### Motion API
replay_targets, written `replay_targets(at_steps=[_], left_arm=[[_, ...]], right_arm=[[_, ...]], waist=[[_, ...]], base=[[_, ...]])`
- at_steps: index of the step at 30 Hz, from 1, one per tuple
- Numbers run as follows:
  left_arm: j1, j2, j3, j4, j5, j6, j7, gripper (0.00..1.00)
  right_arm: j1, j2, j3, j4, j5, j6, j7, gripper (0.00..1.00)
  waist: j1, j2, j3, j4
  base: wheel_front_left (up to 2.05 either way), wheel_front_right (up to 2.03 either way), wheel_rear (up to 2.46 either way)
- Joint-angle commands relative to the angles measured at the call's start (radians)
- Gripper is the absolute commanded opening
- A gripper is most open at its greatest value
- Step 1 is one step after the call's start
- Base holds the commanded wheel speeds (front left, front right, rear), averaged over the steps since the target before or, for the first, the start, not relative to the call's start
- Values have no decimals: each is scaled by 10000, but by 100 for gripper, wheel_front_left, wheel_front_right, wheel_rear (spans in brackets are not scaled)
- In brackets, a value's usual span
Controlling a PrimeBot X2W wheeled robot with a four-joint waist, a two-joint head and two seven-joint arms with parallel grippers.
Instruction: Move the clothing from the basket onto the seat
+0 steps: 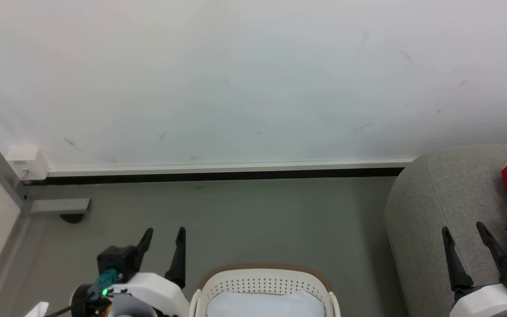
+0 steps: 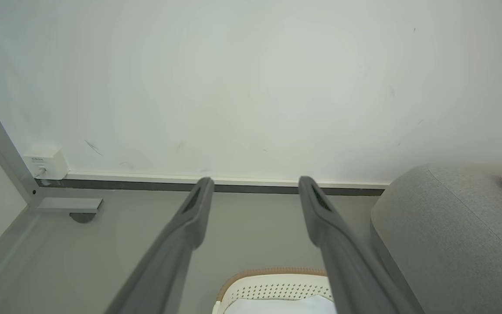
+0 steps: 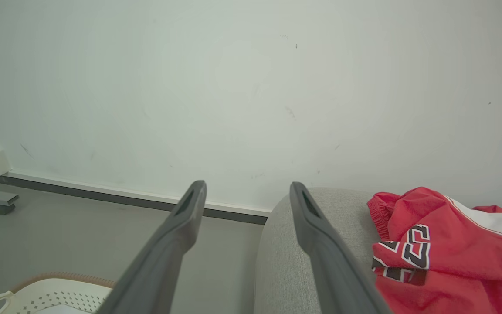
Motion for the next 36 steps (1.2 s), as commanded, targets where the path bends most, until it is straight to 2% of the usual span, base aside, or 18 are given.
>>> replay_targets(at_steps=[1,19,36], left_arm=[[180,13,68,-73,74,34,-76,100],[756,-121,525,0,419,114,-164,100],[829,-270,762,113,611,-84,-163,100]], right_arm=[[136,-43,-71,-71,-110,-27,-34,100],[360,421,-338,320,-170,-27,-336,100],[102,354,-264,540,-191,-27,-471,100]], waist=[[0,0,-12,35],[0,0,-85,1],[0,0,-57,26]], base=[[0,0,0],[0,0,0],[0,0,0]])
